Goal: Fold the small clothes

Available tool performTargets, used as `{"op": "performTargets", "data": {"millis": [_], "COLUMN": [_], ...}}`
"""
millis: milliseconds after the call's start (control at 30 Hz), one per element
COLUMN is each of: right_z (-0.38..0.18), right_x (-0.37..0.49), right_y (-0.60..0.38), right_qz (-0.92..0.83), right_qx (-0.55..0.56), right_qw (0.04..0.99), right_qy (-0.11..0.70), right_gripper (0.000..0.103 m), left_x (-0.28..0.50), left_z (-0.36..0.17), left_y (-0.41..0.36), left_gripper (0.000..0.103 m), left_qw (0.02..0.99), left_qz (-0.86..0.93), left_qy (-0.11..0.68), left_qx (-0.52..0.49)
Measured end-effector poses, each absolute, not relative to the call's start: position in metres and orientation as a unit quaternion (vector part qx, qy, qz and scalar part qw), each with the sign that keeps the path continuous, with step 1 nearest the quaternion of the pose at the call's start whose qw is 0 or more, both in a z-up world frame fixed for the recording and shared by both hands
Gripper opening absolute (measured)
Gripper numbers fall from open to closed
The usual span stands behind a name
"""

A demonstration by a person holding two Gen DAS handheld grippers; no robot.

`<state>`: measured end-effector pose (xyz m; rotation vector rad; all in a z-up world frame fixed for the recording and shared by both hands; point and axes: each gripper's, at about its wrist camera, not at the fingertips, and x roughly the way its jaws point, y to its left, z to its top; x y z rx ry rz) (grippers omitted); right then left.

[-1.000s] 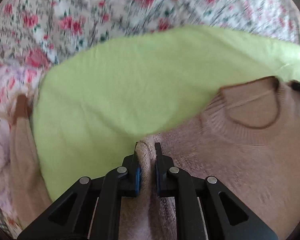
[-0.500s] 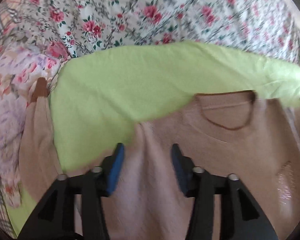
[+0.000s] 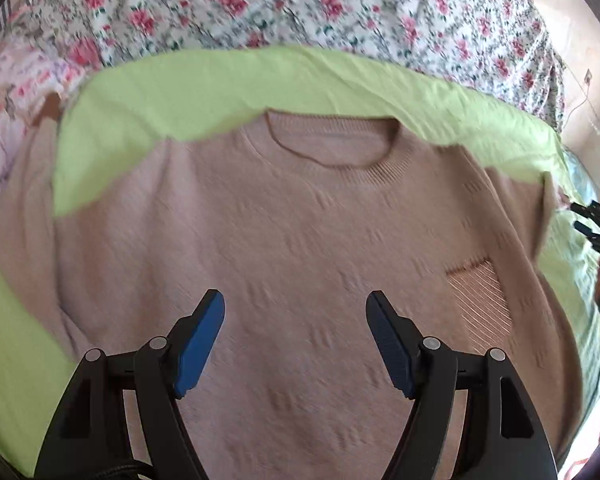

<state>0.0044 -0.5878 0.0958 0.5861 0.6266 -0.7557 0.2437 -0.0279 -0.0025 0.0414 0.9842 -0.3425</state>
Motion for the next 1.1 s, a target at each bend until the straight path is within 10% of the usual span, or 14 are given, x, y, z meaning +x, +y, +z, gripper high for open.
{"op": "performTargets", "data": {"millis": [233,333,700,1100], "right_z": [0.089,0.092,0.136,0.034], "right_x": [0.016,0.034,0.1,0.187], "right_y": [-0.643,-0.647,-0.442,-0.206], "right_qz": [-0.373,-0.38,-0.155,0.12], "right_qx": [0.335,0.316,0.16,0.185], "right_qw": [0.828,0.826,0.921,0.863], "right_qy": [0.25,0.27,0.32,0.454], "right_gripper": [0.054,0.009,0.008,0.008], "left_x": [0.227,0.222,0.201,0.181], "left_z": [-0.023,-0.027,-0.023,-0.013], "left_y": [-0.047,-0.051,-0.035,0.016], "left_gripper": [0.074,0.074,0.074,0.074], "left_qw": [0.849,0.843,0.84,0.845], "left_qz": [-0.174,-0.179,-0.191,-0.195], "left_qy": [0.498,0.507,0.507,0.492], "left_qx": [0.008,0.009,-0.024,-0.078]}}
